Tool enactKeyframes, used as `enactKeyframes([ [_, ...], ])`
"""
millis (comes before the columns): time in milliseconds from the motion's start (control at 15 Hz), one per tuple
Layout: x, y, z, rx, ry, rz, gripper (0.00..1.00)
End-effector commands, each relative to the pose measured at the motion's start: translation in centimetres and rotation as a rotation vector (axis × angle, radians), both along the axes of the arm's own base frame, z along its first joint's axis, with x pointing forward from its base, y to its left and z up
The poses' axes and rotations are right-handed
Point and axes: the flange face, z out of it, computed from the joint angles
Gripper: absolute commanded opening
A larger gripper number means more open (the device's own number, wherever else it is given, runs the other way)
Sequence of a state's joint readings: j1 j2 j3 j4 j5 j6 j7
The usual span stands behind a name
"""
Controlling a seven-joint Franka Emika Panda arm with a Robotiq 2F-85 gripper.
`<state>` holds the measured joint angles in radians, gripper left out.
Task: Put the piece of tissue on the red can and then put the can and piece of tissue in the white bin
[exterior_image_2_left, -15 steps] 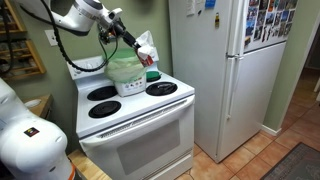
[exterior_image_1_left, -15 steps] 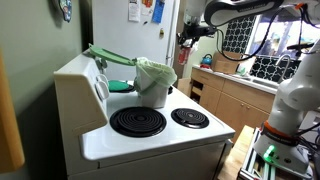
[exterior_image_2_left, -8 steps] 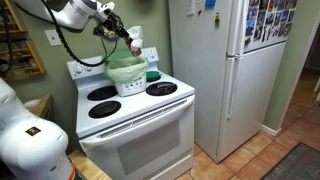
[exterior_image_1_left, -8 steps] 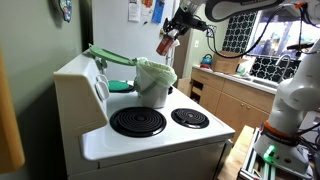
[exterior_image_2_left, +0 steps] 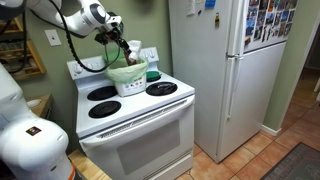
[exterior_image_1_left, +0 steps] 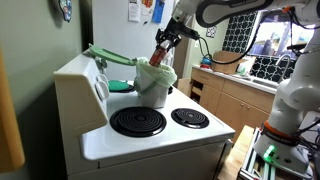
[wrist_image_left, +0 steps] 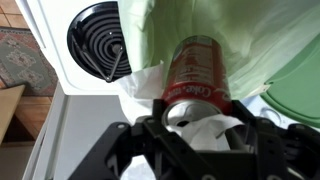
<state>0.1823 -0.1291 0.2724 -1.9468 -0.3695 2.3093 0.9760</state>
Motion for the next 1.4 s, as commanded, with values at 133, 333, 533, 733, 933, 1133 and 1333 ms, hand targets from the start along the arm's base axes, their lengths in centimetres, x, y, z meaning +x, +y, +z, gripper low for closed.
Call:
enactKeyframes([
  [133,0.2,2.6,-1.8,0.024,0.06,0.089,0.43],
  [333,-0.1,3.8,-2.5,0.001,0.097,0.097,0.94],
  [533,-0.9,3.5,-1.8,-0.034,0.091,0.079,1.0],
  [733,-1.5,3.4,-0.9,-0.069,0.127,0.054,1.0],
  [933,-2.5,2.5,0.3,-0.105,0.185,-0.055,1.0],
  [1133,-3.6,1.3,1.5,-0.14,0.2,-0.241,1.0],
  [1333,-4.4,0.0,2.0,-0.193,0.179,-0.404,1.0],
])
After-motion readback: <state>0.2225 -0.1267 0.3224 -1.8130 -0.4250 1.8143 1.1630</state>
